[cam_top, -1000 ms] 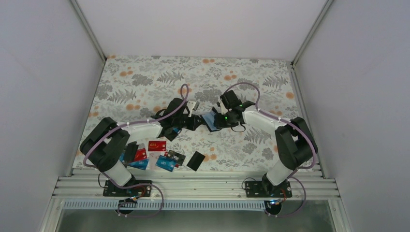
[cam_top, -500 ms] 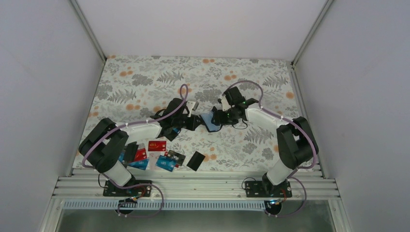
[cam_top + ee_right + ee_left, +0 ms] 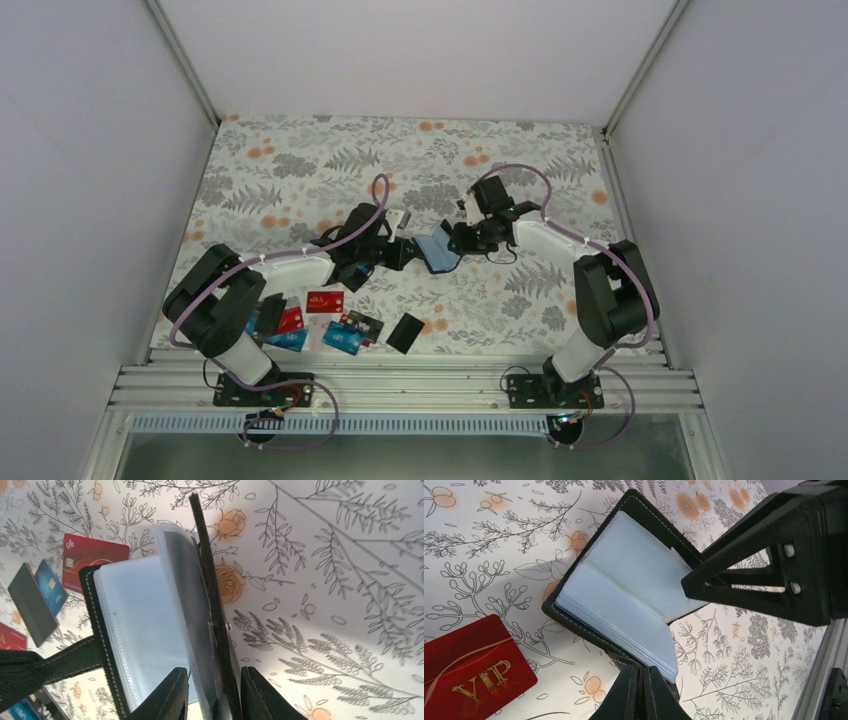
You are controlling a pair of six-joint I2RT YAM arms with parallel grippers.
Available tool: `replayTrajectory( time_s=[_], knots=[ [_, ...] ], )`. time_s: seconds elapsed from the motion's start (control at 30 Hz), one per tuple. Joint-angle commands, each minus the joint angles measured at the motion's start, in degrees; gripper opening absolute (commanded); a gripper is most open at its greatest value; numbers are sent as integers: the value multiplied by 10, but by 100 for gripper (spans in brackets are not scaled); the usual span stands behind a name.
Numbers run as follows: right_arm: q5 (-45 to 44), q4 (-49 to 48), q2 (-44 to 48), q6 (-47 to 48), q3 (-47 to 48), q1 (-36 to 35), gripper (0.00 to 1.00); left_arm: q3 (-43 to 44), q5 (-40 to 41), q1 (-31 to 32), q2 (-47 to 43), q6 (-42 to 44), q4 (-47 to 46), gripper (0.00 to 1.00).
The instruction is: Put the credit cards into the card holder
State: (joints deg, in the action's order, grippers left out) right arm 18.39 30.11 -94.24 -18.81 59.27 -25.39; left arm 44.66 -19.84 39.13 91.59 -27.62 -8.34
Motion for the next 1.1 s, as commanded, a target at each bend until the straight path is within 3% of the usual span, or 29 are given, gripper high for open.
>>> replayTrajectory(
  time_s=[0.0,0.2,0.37,0.57,0.67,0.8,0.9,1.07],
  knots=[
    [-16,-19,-7,3,0,17,24,-5,12,3,5,15,0,2],
    [-28,-31,-6,-19,-32,32,17,2,16,3,24,32,-2,3],
    [-50,-36,1,-34,-57,48,18,10,10,4,61,32,-4,2],
    [-70,-32,14,-47,-72,82,38,17,1,16,91,25,-13,3],
    [-82,-32,33,-51,-70,94,42,19,4,21,87,24,-7,6],
    [-84,-22,57,-45,-53,97,41,30,21,24,69,40,25,20],
    [-61,-22,77,-37,-43,96,40,47,40,24,46,55,60,40],
    [33,-45,110,-26,-39,87,44,75,113,24,2,71,144,63]
  ],
)
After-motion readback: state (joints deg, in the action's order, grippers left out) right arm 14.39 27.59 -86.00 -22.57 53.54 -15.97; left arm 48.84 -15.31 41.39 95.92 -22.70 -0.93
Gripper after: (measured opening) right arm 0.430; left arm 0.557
